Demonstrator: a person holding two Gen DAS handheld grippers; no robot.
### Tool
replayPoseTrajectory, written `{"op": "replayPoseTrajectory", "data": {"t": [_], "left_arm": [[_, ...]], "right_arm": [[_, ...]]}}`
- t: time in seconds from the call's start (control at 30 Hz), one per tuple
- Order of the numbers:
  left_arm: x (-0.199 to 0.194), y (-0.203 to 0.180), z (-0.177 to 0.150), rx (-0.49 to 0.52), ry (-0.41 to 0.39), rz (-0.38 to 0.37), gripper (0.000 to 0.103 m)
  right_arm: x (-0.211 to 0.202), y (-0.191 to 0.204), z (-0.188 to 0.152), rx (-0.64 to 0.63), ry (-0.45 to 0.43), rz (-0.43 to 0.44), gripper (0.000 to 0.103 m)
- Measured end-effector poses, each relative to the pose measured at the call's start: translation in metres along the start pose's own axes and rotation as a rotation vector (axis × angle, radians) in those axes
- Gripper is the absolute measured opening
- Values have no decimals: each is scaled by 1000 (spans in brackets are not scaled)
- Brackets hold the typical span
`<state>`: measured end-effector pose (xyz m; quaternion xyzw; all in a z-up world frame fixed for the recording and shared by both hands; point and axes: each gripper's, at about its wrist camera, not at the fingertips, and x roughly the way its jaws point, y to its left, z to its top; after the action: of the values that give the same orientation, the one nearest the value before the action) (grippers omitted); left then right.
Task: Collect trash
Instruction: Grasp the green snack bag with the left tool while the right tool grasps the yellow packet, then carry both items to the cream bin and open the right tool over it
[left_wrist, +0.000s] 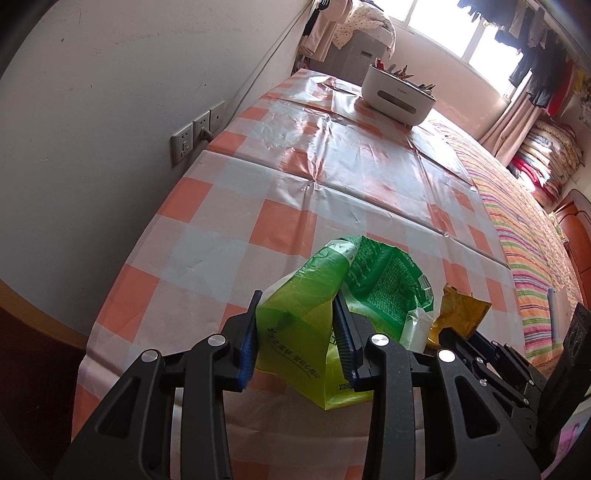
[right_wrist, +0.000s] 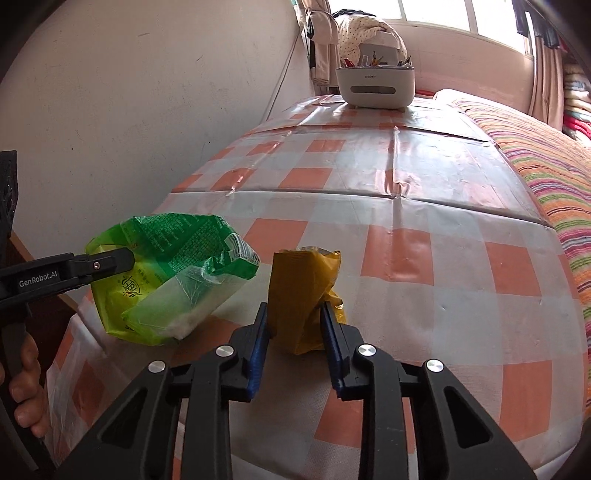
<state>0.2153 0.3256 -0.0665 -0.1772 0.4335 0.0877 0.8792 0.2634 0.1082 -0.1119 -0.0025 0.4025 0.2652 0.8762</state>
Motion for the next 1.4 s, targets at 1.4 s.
{"op": "replayPoseTrajectory", "data": {"t": [1.4], "left_arm": [[-46,-164,-108,370,11,-192,34]], "right_arm": [[-197,-114,-145,306,-197,-139,16]]}}
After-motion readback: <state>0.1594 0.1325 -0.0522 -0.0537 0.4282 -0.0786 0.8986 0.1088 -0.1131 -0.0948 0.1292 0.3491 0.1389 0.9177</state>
